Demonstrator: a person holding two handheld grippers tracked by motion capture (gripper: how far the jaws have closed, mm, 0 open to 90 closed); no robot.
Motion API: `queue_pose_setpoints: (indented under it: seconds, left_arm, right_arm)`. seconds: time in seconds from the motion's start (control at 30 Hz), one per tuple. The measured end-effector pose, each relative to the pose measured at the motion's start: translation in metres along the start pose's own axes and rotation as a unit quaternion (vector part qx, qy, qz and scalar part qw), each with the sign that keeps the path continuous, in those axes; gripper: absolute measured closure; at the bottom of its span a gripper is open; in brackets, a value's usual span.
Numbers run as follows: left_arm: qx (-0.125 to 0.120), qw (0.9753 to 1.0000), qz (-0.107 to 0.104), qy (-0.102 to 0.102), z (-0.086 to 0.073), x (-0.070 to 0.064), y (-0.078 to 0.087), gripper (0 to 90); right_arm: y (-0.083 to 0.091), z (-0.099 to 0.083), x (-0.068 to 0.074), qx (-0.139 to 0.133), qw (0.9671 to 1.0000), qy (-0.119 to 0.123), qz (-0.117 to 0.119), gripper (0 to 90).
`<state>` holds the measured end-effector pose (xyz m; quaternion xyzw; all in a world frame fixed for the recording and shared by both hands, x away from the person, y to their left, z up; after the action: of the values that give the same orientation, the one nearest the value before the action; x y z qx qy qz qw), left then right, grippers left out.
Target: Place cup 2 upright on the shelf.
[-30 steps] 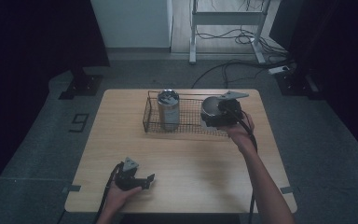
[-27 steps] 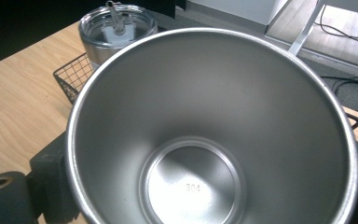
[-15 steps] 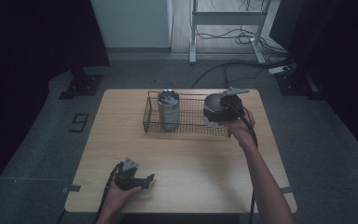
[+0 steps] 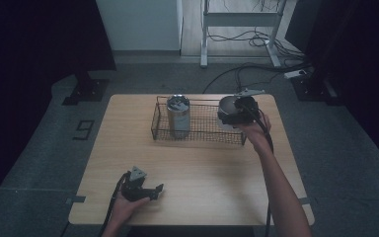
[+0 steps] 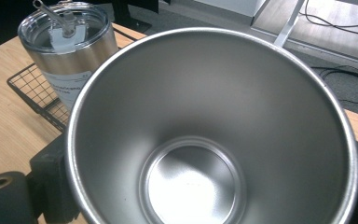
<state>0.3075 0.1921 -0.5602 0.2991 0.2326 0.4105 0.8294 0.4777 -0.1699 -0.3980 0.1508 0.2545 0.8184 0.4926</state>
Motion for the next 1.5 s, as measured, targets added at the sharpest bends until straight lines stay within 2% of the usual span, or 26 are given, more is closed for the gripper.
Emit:
queue_pose_setpoints:
  seconds: [0.77,1.13,1.5]
  left_arm:
    - [0.001,1.0000,-0.003,0.002,0.000,0.002,0.000,9.6]
    - [0.002,1.0000,-0.003,0.003,0.000,0.002,0.000,9.6]
    - [0.002,1.0000,-0.003,0.005,0.000,0.004,0.001,9.7]
  right_arm:
    - [-0.025,-0.006,-0.022,0.012,0.9996,-0.025,-0.006,7.1]
    - [-0.034,0.004,-0.019,0.022,0.9997,-0.010,-0.006,7.1]
    - [-0.045,0.009,-0.022,0.025,0.9996,-0.010,-0.007,7.1]
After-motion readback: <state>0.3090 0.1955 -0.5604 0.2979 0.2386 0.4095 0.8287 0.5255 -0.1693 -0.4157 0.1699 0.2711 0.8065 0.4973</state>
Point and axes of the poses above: each handheld gripper's, and its own axes: y roughly backward along the jaws, z roughly out of its top, x roughly to its left, the point moved 2 cm from there along -y, roughly forward along the jaws, and after that the axes turned 2 degrees about -z, right-handed, at the moved point
